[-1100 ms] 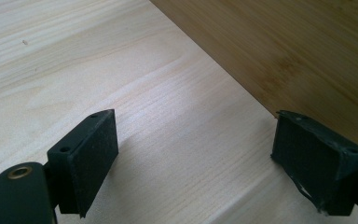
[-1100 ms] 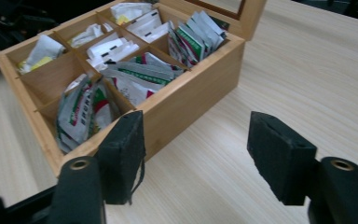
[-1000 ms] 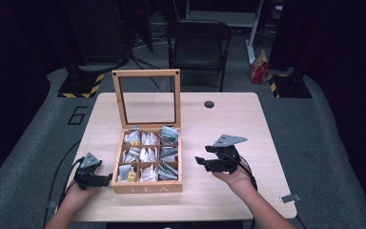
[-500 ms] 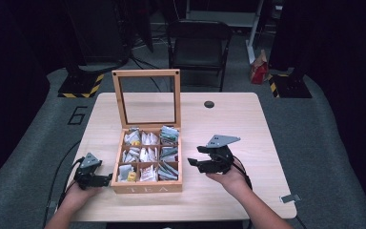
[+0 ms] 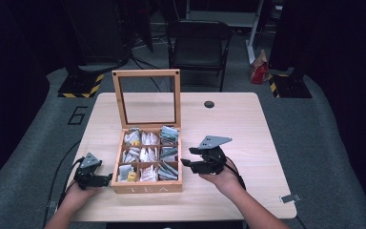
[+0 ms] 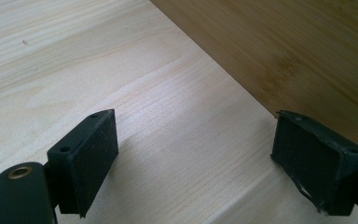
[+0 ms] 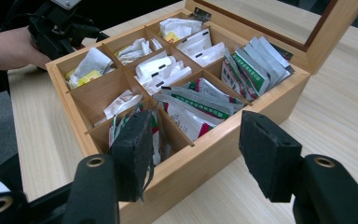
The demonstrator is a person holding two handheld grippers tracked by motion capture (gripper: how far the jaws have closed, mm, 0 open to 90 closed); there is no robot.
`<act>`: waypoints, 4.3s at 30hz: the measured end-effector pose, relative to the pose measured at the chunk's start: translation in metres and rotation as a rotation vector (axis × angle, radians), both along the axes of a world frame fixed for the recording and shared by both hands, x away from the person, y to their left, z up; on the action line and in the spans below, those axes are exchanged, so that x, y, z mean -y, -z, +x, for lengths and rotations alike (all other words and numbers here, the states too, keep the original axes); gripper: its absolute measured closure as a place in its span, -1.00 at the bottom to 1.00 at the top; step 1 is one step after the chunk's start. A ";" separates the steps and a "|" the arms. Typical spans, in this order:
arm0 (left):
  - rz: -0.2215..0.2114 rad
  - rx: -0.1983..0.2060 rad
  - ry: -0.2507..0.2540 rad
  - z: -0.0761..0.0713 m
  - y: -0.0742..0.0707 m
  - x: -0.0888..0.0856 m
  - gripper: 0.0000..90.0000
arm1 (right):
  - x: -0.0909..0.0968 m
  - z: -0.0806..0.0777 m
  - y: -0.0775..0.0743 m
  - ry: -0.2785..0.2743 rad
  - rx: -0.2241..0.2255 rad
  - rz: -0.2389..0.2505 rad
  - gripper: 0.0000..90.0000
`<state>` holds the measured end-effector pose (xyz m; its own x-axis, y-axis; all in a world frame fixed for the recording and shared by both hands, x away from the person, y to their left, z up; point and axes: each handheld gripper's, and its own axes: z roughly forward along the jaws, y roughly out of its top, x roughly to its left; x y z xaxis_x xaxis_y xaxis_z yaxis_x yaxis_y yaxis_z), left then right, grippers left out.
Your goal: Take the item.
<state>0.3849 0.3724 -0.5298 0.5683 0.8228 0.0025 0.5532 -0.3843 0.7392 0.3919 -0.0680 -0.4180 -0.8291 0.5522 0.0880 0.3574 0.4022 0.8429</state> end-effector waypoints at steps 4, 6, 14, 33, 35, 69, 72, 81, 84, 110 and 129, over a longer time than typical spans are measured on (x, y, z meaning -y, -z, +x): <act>0.000 0.000 0.000 0.000 0.000 0.000 -0.69 | -0.006 -0.001 0.001 -0.022 0.011 0.001 0.07; 0.002 0.001 -0.001 0.000 0.000 0.000 -0.69 | -0.010 -0.002 0.002 -0.028 0.007 0.005 0.08; -0.002 -0.001 -0.001 0.000 0.000 0.000 -0.69 | -0.022 -0.003 0.007 -0.069 0.007 0.000 0.23; -0.003 0.006 -0.003 0.000 0.001 0.000 -0.69 | -0.037 -0.001 0.028 -0.099 -0.028 -0.025 0.49; -0.003 0.006 -0.003 0.000 0.000 0.000 -0.69 | -0.038 0.000 0.030 -0.101 -0.029 -0.027 0.51; -0.002 0.007 -0.002 0.000 0.000 0.000 -0.69 | -0.051 0.003 0.047 -0.123 -0.046 -0.073 0.77; -0.002 0.007 -0.003 0.000 0.000 0.000 -0.69 | -0.053 0.002 0.048 -0.123 -0.054 -0.082 0.77; -0.003 0.006 -0.002 0.000 0.001 0.000 -0.69 | -0.057 0.002 0.050 -0.137 -0.051 -0.095 0.86; -0.003 0.006 -0.003 0.000 0.001 0.000 -0.69 | -0.058 0.002 0.050 -0.130 -0.053 -0.097 0.87; -0.001 0.007 -0.003 0.000 0.000 0.000 -0.69 | -0.059 0.001 0.050 -0.144 -0.057 -0.104 1.00; -0.002 0.007 -0.003 0.000 0.000 0.000 -0.69 | -0.053 -0.001 0.023 -0.159 -0.041 -0.061 1.00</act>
